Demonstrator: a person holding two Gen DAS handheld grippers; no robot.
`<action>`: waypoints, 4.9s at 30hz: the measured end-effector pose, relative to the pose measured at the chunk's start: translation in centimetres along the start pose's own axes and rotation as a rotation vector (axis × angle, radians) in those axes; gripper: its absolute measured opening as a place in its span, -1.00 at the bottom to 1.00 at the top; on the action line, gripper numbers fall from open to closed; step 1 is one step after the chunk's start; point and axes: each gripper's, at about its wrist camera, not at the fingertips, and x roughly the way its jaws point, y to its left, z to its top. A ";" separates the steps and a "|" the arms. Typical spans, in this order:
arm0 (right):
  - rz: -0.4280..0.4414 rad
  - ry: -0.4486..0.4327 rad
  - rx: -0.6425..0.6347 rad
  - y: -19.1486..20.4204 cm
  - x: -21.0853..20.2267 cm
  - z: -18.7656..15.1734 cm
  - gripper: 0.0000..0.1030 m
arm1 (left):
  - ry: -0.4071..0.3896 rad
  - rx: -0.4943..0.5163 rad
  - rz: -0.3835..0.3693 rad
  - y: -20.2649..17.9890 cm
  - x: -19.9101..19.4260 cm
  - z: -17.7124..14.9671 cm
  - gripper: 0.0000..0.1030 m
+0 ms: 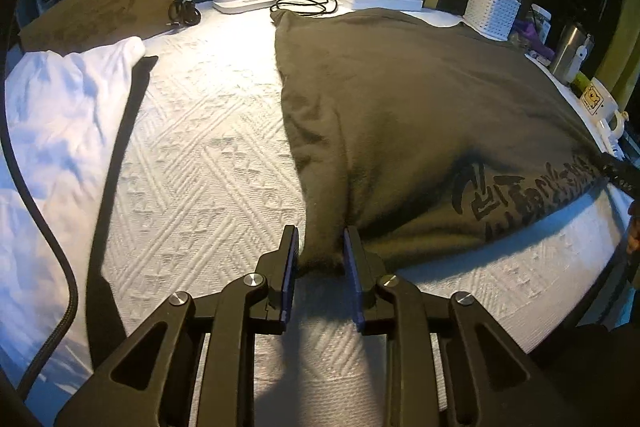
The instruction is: Fold small clothes
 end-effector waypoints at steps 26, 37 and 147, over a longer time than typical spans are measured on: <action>-0.013 -0.001 0.075 -0.9 -4.7 -3.1 0.48 | -0.151 0.065 -0.069 -3.7 -2.4 2.9 0.14; 0.050 0.013 0.109 -0.7 -5.6 -5.2 0.49 | -0.130 0.131 -0.150 -8.5 -1.4 3.5 0.23; 0.405 -0.074 0.086 20.3 -0.2 15.9 -0.50 | -0.134 -0.019 -0.172 8.1 2.8 10.9 0.23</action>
